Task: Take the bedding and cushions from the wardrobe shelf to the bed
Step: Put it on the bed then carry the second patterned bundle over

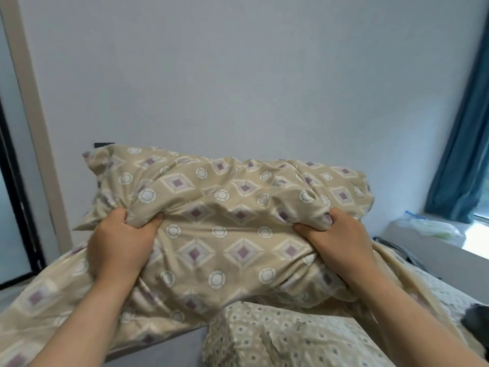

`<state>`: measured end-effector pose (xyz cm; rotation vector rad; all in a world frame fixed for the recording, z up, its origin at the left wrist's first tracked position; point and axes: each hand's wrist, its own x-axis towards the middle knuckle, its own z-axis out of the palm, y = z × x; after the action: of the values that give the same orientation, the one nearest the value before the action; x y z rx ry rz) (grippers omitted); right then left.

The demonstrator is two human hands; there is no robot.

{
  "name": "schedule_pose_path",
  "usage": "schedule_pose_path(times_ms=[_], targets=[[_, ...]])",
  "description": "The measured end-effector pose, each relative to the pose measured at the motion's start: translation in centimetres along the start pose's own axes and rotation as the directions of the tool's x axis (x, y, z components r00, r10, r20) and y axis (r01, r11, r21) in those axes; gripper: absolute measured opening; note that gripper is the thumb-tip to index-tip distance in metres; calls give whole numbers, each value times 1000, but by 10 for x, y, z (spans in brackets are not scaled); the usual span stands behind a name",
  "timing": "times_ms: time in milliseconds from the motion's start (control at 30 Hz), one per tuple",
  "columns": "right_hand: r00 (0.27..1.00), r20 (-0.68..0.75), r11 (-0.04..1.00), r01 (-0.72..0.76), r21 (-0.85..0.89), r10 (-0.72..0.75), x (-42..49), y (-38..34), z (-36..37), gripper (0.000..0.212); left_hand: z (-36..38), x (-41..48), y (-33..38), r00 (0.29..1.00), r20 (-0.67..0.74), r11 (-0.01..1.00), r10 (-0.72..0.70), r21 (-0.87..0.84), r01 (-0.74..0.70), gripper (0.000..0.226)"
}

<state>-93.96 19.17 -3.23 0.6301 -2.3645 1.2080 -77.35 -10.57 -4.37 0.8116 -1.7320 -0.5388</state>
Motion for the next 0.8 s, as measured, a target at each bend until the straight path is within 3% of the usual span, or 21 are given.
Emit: schedule_pose_path(times_ms=[400,667,800], targets=[[942,-210,934,-302,-190,262,53,20,40,47,186,83,-8,926,362,977,104,-211,-27,41],[827,-392,822,-516,-242,404,43,85,-1,39,303,35,58,791,548,923,272,-381,-53,42],[748,-472,754,-615,-230,467,35,136,-27,47,360,-10,99,702,619,900,352,-429,-74,40]])
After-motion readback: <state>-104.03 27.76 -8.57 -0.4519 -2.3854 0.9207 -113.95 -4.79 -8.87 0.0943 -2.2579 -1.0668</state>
